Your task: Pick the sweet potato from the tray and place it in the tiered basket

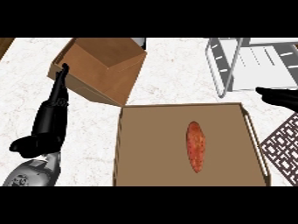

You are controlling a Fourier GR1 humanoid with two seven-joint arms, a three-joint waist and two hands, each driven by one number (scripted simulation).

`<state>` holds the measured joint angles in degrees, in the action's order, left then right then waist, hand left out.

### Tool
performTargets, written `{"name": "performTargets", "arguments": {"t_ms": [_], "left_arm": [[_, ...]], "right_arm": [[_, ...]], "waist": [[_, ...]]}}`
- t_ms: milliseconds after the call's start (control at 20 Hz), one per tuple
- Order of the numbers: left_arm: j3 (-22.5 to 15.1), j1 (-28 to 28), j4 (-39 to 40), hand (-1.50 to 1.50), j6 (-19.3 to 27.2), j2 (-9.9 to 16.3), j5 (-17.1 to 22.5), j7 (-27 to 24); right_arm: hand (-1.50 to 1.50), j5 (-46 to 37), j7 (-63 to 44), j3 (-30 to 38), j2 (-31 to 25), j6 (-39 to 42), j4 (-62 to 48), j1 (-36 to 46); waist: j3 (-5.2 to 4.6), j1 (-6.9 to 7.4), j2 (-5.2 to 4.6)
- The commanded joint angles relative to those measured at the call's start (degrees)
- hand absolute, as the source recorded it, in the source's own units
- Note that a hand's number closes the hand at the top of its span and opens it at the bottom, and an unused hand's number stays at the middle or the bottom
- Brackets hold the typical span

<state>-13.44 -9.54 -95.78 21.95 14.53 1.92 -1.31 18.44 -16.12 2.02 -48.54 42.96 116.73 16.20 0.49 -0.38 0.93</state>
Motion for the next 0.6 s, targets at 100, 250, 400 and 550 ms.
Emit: {"name": "performTargets", "arguments": {"t_ms": [100, 250, 400, 550], "left_arm": [[-1.8, 1.2, 7.3, 0.0, -0.8, -2.3, -0.3, 2.0], [-1.1, 1.9, 5.0, 0.0, -1.8, -1.1, 0.1, 3.2], [-1.4, 0.8, 5.7, 0.0, -1.1, -2.7, -0.2, 3.6], [-0.3, -0.1, 8.4, 0.0, -1.7, -2.6, -0.5, 1.1]], "right_arm": [[-1.5, -0.9, -8.3, -5.5, 1.7, -3.0, 6.4, 2.4], [-1.5, 0.0, -10.4, -5.7, -0.1, -0.7, 5.4, 2.4], [-1.5, -3.0, -13.2, -9.6, 0.5, -0.3, 6.0, 2.3], [-1.5, -3.8, -14.9, -11.5, 1.1, 0.3, 6.1, 2.6]], "waist": [[-0.59, -0.03, -1.0], [-0.55, 0.26, -0.93], [-0.55, 0.17, -0.99], [-0.56, 0.02, -1.13]]}}
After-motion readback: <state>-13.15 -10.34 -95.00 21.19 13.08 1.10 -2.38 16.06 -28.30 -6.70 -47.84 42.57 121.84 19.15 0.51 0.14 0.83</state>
